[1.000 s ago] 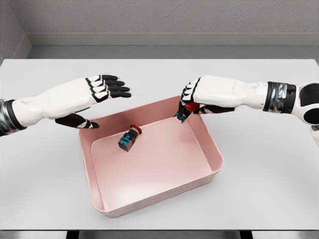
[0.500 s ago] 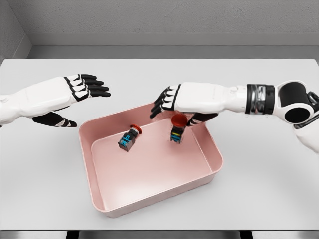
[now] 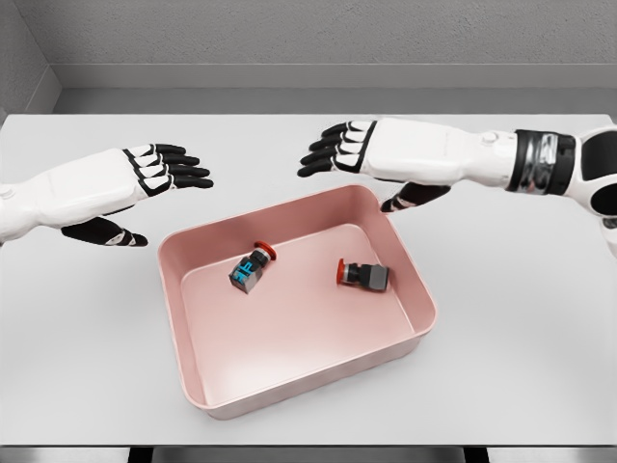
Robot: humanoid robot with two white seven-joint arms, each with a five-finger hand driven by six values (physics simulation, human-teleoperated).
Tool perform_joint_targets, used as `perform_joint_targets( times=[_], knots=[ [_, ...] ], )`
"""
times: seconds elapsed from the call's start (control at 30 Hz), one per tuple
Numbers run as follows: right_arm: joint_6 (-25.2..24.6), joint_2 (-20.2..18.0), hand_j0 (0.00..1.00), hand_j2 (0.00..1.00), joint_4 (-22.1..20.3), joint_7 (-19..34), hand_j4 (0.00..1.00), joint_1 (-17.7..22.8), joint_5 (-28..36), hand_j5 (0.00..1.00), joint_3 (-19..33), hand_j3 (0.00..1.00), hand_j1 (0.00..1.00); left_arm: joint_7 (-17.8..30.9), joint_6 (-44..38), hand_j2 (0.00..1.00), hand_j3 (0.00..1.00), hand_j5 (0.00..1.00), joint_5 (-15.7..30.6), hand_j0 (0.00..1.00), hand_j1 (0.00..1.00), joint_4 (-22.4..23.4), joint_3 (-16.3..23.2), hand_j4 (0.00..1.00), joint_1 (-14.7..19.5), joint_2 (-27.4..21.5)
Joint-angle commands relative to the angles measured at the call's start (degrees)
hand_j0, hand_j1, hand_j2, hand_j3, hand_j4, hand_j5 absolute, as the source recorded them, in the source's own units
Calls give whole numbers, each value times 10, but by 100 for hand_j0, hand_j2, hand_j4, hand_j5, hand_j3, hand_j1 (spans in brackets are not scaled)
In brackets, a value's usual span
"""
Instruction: Put the industrial switch in the basket with both arms
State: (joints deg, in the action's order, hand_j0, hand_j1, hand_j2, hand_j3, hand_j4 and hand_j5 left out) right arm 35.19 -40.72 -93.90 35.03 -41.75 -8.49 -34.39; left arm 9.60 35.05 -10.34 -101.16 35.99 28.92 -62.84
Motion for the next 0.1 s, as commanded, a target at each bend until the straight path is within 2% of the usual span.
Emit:
perform_joint_targets(
  times=[0.0, 0.07],
  knots=[
    [-2, -57, 100, 100, 23, 0, 100, 5, 13, 100, 32, 100, 100, 0, -1, 100, 100, 100, 4, 100, 100, 0, 0, 100, 0, -1],
    [-2, -79, 100, 100, 64, 0, 100, 17, 13, 100, 39, 100, 100, 0, -1, 100, 100, 100, 4, 100, 100, 0, -1, 100, 0, -1]
  ],
)
